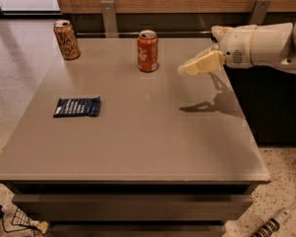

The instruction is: Knock coke can over

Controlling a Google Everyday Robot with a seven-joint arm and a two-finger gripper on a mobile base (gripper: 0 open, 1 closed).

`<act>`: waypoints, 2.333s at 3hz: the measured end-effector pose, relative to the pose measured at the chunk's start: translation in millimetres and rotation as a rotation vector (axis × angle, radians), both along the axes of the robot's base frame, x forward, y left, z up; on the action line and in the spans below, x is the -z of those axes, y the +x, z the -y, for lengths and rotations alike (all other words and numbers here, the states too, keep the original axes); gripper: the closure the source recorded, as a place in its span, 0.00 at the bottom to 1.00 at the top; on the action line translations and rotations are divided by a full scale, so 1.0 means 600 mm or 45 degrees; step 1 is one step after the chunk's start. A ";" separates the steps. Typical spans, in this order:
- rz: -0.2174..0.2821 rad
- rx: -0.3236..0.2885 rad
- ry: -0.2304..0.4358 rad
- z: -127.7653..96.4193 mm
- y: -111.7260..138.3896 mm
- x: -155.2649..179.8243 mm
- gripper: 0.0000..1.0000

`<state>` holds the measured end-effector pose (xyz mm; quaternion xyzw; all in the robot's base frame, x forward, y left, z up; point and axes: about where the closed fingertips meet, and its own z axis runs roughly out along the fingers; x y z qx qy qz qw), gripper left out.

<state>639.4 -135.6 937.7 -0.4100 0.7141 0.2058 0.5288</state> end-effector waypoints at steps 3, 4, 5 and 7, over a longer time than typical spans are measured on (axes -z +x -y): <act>0.133 0.033 0.153 -0.043 0.135 0.029 0.00; 0.129 0.017 0.158 -0.061 0.162 0.034 0.00; 0.122 -0.011 0.195 -0.086 0.186 0.047 0.00; 0.186 -0.033 0.313 -0.129 0.220 0.053 0.00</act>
Offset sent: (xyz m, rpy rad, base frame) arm 0.0991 0.0250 -0.0215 0.1519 -0.1328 -0.0463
